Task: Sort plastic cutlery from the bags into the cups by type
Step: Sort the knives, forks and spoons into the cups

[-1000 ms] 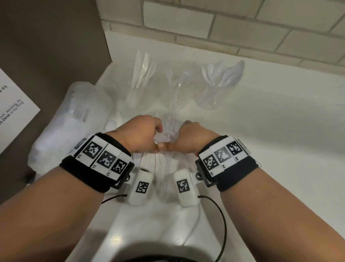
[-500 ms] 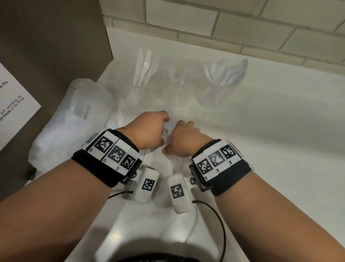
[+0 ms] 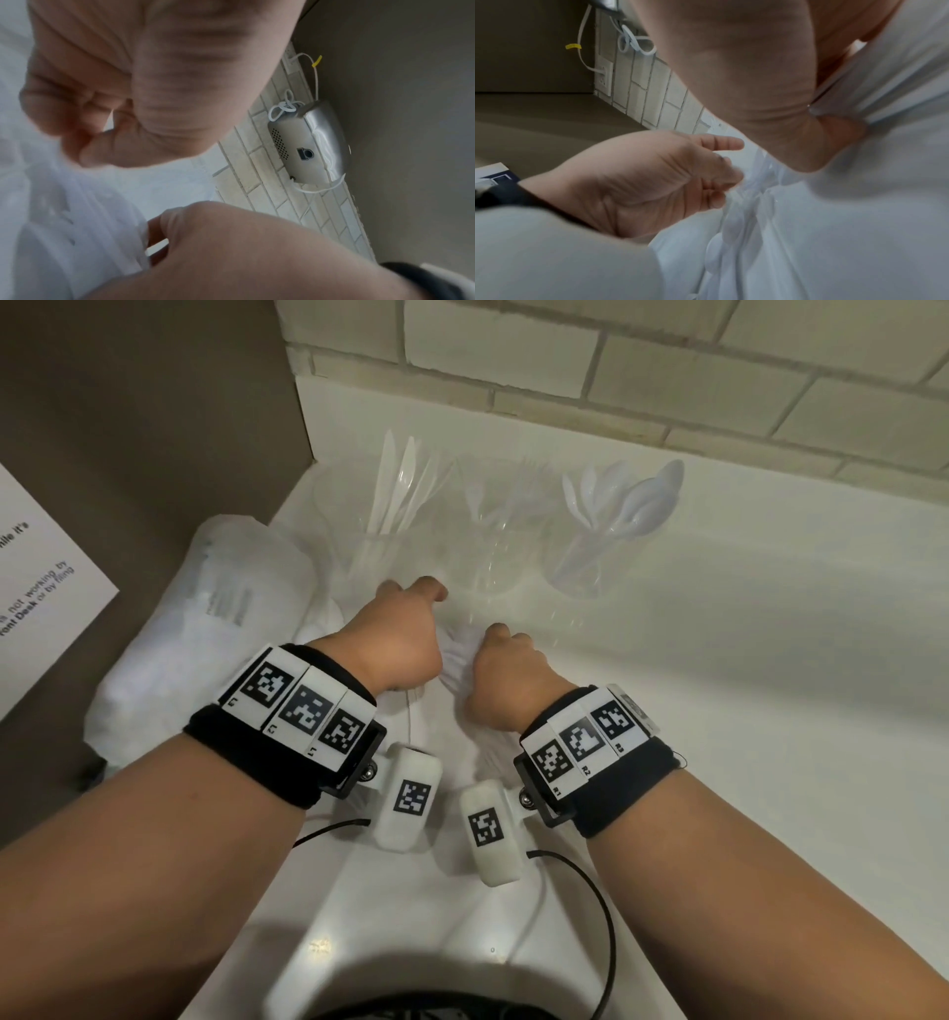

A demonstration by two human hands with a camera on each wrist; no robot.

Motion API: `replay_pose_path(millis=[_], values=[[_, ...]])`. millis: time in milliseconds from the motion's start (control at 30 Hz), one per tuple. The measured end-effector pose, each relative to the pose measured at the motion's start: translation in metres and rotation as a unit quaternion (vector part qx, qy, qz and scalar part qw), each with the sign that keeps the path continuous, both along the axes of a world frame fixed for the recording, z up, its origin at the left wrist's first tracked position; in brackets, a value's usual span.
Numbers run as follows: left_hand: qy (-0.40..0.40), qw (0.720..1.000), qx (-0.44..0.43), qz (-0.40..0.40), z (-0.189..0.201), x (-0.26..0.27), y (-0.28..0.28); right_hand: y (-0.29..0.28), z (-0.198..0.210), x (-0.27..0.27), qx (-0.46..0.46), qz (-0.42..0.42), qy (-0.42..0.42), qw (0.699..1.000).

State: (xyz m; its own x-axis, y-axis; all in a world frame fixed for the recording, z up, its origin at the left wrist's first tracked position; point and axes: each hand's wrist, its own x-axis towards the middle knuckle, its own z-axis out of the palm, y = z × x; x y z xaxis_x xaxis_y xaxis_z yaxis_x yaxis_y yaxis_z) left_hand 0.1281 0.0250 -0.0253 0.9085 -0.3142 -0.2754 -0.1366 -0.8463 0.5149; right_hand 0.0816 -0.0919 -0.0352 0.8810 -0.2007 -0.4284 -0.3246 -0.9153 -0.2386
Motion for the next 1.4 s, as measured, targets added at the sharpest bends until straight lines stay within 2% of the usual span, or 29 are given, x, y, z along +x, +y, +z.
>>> replay_pose_path(millis=[100, 167, 500, 667, 800, 867, 1033, 1133, 1200, 1233, 1300, 1367, 1400], values=[[-0.02, 0.997, 0.067, -0.025, 0.0, 0.0, -0.002, -0.001, -0.001, 0.0, -0.002, 0.007, -0.005, 1.0], [-0.001, 0.996, 0.071, -0.045, -0.001, -0.002, -0.005, -0.003, -0.002, 0.001, -0.004, 0.018, -0.01, 1.0], [0.022, 0.997, -0.079, 0.013, 0.0, -0.006, -0.004, 0.001, -0.017, 0.014, -0.034, 0.034, -0.044, 0.998], [0.041, 0.983, -0.163, 0.066, -0.002, -0.006, 0.001, 0.005, -0.021, 0.017, -0.047, 0.0, -0.082, 0.996], [0.001, 0.967, -0.222, 0.124, -0.004, -0.006, 0.005, 0.005, -0.02, 0.015, -0.062, 0.013, -0.093, 0.994], [-0.034, 0.949, -0.268, 0.163, -0.004, -0.006, 0.006, 0.002, -0.019, 0.015, -0.063, 0.056, -0.079, 0.993], [-0.109, 0.873, -0.396, 0.261, 0.005, -0.01, 0.011, -0.011, -0.006, 0.02, 0.019, 0.095, -0.062, 0.993], [-0.153, 0.82, -0.448, 0.323, 0.01, -0.012, 0.017, -0.023, 0.011, 0.023, 0.069, 0.138, -0.088, 0.984], [-0.158, 0.794, -0.473, 0.348, 0.013, -0.015, 0.019, -0.031, 0.029, 0.023, 0.096, 0.152, -0.125, 0.976], [-0.145, 0.788, -0.484, 0.352, 0.013, -0.017, 0.018, -0.034, 0.039, 0.022, 0.106, 0.153, -0.143, 0.972], [-0.066, 0.789, -0.505, 0.344, 0.011, -0.022, 0.011, -0.039, 0.056, 0.02, 0.159, 0.133, -0.172, 0.963], [0.064, 0.778, -0.534, 0.324, 0.011, -0.026, 0.001, -0.04, 0.07, 0.018, 0.254, 0.098, -0.193, 0.943], [0.136, 0.761, -0.548, 0.319, 0.011, -0.028, -0.004, -0.039, 0.076, 0.018, 0.304, 0.085, -0.203, 0.927]])
